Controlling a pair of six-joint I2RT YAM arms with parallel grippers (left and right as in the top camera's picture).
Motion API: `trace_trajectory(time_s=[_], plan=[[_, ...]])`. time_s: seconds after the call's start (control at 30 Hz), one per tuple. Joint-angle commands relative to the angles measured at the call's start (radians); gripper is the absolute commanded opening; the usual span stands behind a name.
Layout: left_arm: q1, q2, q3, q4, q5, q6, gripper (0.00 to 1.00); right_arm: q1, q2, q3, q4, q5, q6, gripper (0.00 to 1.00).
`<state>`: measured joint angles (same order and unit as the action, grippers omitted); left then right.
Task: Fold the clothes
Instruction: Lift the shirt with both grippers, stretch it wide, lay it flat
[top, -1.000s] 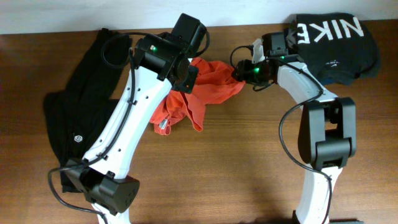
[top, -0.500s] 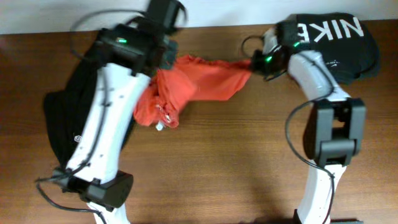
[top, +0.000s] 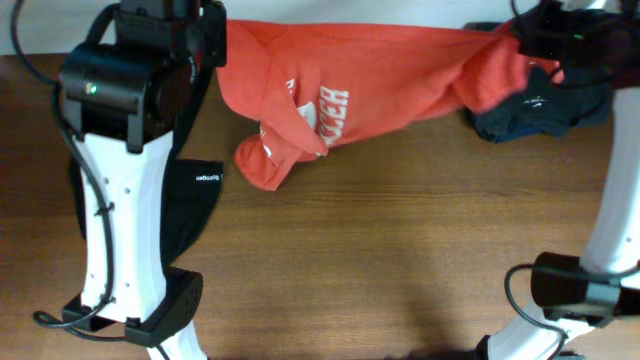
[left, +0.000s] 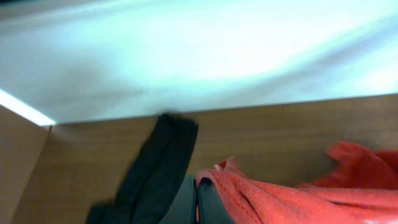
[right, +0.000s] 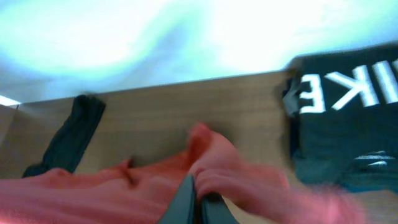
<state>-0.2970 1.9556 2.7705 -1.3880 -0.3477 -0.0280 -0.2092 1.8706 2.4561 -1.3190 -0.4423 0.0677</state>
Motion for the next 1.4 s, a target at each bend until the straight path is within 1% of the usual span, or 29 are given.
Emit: trace_trajectory(time_s=[0.0, 0.13, 0.23, 0.3, 0.43, 0.6, 0.73, 0.93, 1.07, 1.2, 1.37], plan=[[0.025, -0.053, 0.068, 0.004, -0.069, 0.076, 0.01, -0.062, -0.062, 0.045, -0.047, 0.097, -0.04, 0.04], [0.025, -0.096, 0.085, 0.004, -0.081, 0.126, 0.01, -0.09, -0.145, 0.048, -0.094, 0.104, -0.057, 0.04], [0.025, -0.153, 0.085, 0.011, -0.177, 0.136, 0.01, -0.101, -0.229, 0.048, -0.111, 0.13, -0.066, 0.04], [0.025, -0.18, 0.085, 0.015, -0.208, 0.144, 0.01, -0.101, -0.278, 0.048, -0.116, 0.164, -0.069, 0.04], [0.029, -0.21, 0.085, 0.019, -0.208, 0.159, 0.01, -0.101, -0.343, 0.048, -0.111, 0.193, -0.079, 0.04], [0.069, -0.196, 0.069, 0.011, -0.206, 0.158, 0.0, -0.101, -0.344, 0.048, -0.128, 0.193, -0.08, 0.04], [0.071, -0.228, 0.069, 0.01, -0.207, 0.158, 0.01, -0.101, -0.361, 0.048, -0.153, 0.193, -0.08, 0.04], [0.071, -0.364, 0.069, -0.055, -0.206, 0.157, 0.01, -0.101, -0.462, 0.048, -0.22, 0.193, -0.08, 0.04], [0.071, -0.472, 0.069, -0.102, -0.164, 0.153, 0.0, -0.101, -0.56, 0.048, -0.256, 0.2, -0.08, 0.04], [0.071, -0.563, 0.069, -0.122, -0.127, 0.147, 0.0, -0.101, -0.66, 0.048, -0.289, 0.257, -0.079, 0.04], [0.071, -0.597, 0.069, -0.136, -0.112, 0.146, 0.01, -0.101, -0.721, 0.048, -0.3, 0.275, -0.079, 0.04]])
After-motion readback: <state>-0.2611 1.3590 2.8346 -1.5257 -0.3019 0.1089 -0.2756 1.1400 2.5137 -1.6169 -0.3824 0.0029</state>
